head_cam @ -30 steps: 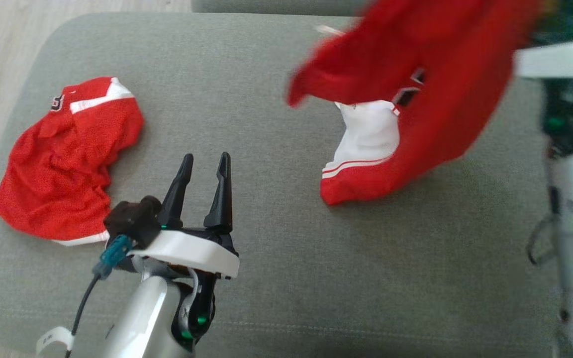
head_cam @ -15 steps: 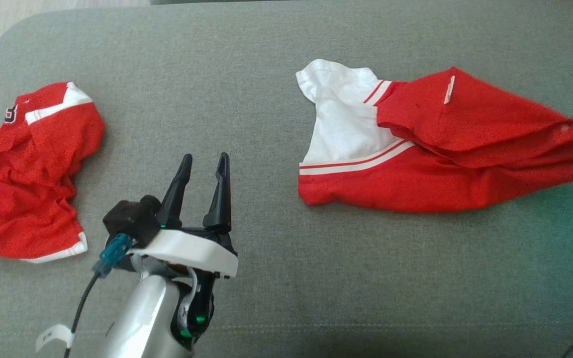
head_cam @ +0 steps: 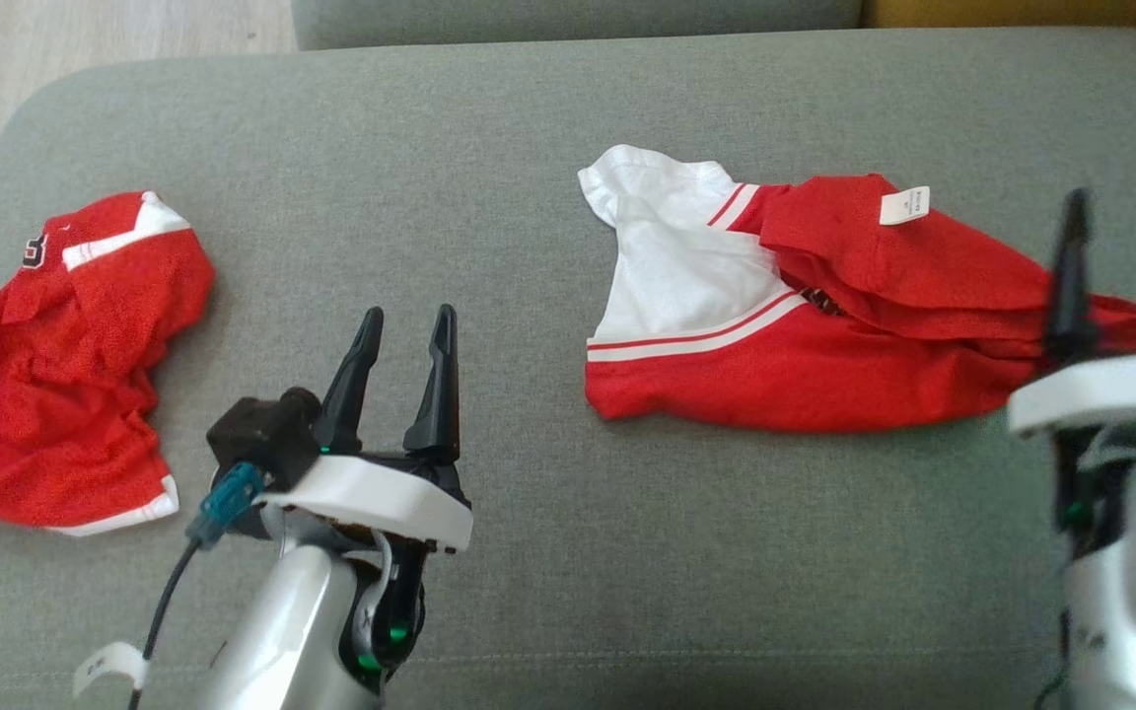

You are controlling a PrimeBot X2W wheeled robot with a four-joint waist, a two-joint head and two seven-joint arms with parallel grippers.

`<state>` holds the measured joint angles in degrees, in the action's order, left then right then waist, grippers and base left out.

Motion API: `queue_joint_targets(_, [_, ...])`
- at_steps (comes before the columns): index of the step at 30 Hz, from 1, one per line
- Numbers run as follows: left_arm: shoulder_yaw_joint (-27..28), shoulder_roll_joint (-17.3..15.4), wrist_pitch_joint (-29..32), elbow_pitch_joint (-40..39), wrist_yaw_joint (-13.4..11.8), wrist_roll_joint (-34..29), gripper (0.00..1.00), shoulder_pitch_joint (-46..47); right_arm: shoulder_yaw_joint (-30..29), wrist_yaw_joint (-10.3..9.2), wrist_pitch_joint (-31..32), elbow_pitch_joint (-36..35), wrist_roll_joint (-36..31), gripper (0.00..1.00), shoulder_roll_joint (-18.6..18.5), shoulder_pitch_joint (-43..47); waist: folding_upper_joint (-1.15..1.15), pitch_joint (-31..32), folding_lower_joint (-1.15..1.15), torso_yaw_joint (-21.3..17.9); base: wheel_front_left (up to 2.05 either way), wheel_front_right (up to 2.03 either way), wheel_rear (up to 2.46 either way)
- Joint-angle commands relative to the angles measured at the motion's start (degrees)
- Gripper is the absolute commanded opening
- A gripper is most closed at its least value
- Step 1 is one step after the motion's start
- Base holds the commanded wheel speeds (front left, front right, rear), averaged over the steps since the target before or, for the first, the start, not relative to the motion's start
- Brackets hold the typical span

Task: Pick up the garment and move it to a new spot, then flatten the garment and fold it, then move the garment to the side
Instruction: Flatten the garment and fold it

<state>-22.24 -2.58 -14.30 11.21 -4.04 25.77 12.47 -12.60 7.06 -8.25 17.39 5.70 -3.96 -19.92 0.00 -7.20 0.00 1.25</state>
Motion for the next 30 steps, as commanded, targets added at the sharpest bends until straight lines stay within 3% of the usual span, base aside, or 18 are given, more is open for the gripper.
queue_joint_targets(1, [1.9, -0.3, -0.7, -2.3, 0.0, -0.4, 1.0, 1.5, 3.3, 0.43, -1.0, -3.3, 1.2, 1.0, 0.3, 1.3, 0.0, 0.1, 0.0, 0.2, 0.0, 0.0, 0.0])
queue_joint_targets(6, [2.2, -0.3, -0.7, -2.8, 0.1, -0.2, 1.0, 1.0, 11.7, 0.43, -3.1, -8.6, 4.4, 1.0, 0.0, 6.8, 0.0, 0.2, 0.0, 0.7, 0.0, 0.0, 0.0])
queue_joint_targets(12, [2.2, -0.3, -0.7, -2.8, 0.3, 0.0, 1.0, 0.5, 15.6, 0.43, -4.3, -8.9, 5.0, 1.0, 0.0, 10.6, 0.0, 0.2, 0.0, 1.3, 0.0, 0.0, 0.0])
queue_joint_targets(30, [0.7, -0.3, -0.7, -3.3, 0.0, 0.6, 1.0, 2.2, 11.6, 0.43, 1.3, 2.7, -4.5, 1.0, -2.6, 2.4, 0.0, -4.6, 0.0, 3.9, 0.0, 0.0, 0.0])
